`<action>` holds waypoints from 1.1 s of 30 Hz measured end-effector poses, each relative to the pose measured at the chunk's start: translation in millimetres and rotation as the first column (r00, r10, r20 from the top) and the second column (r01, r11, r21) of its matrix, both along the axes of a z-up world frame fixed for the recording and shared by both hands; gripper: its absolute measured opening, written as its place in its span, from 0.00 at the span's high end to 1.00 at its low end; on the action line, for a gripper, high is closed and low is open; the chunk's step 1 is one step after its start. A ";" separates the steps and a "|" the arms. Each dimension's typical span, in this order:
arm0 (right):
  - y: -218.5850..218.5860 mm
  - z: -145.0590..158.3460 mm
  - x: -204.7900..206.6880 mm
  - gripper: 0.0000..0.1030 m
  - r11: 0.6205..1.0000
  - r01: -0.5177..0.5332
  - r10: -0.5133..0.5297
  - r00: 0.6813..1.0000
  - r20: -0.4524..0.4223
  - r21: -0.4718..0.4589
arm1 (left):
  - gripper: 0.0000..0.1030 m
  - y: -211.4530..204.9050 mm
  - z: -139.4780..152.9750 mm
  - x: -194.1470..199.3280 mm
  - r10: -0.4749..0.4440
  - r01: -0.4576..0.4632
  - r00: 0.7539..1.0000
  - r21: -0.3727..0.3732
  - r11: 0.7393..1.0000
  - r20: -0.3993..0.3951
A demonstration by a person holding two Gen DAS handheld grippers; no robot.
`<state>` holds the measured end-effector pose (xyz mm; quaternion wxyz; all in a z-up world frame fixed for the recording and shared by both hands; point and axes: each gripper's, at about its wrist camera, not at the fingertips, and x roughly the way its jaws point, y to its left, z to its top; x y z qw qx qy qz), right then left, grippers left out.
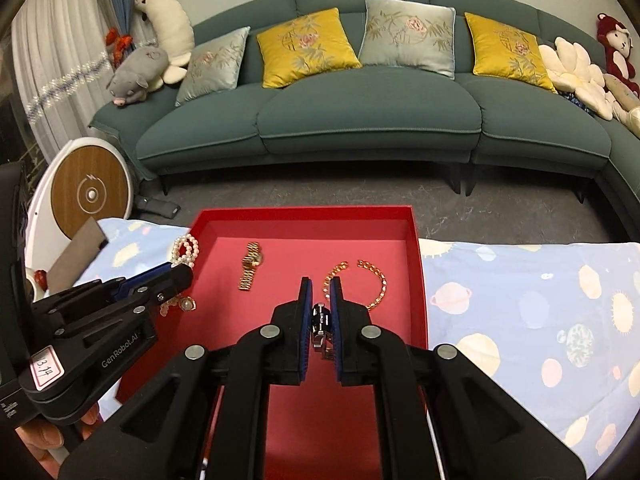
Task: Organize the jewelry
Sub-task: 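Carry the pearl strand and silver watch into the red box with both tools, then open both tools to drop the pearls and silver watch in the box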
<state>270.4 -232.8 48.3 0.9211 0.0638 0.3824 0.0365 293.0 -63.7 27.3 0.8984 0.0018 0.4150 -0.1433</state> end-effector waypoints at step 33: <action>18.3 27.6 -137.8 0.61 0.996 -0.040 0.042 0.999 0.025 -0.075 | 0.42 61.5 35.0 -140.3 0.054 -0.054 0.998 -0.003 0.999 0.026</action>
